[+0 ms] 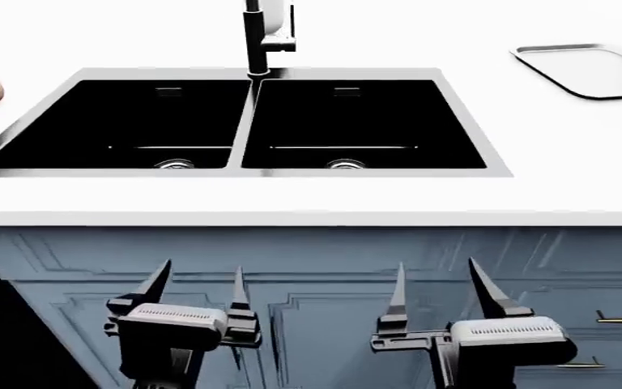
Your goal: Pick up the fruits and vegetables and place them in the sink. Turn on the sink faucet to wash them. Then turn the sink off and put them in the tray.
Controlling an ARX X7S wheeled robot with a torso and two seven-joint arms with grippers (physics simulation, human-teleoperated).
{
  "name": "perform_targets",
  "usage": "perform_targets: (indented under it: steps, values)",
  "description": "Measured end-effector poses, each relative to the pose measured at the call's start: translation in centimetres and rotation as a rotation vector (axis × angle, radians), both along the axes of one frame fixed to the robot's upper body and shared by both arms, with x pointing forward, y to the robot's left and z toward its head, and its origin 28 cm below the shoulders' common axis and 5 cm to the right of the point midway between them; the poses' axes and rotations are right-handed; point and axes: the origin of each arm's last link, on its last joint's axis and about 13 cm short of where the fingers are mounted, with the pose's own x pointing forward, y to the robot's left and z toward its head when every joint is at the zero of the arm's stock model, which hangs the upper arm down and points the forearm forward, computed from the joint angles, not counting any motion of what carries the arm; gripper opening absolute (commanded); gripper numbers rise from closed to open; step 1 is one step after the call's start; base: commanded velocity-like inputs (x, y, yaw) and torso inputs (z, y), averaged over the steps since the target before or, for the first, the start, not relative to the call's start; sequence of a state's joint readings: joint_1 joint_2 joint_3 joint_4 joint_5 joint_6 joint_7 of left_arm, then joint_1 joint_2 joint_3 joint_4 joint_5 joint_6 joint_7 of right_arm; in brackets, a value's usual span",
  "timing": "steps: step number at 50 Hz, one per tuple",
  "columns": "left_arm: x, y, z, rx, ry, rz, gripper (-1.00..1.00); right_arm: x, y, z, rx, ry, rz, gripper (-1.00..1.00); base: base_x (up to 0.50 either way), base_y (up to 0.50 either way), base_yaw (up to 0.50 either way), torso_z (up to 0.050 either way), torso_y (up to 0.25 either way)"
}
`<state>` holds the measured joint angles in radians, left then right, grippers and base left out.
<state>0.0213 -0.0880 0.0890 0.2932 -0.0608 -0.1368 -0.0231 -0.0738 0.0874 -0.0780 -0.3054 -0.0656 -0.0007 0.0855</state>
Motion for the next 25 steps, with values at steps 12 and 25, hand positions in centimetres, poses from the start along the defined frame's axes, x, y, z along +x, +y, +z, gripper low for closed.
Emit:
perform_targets:
  steps: [12,25]
  values:
    - [-0.1,-0.1,3.1,0.007,-0.087,-0.013,1.00,-0.6,0.9,2.8,-0.041,-0.135,0.060,1.00,0.00,0.50,0.00,0.050,0.000]
    - [-0.3,-0.1,4.4,0.018,-0.119,-0.022,1.00,-1.1,2.0,4.0,-0.065,-0.192,0.138,1.00,0.00,0.50,0.00,0.050,0.000]
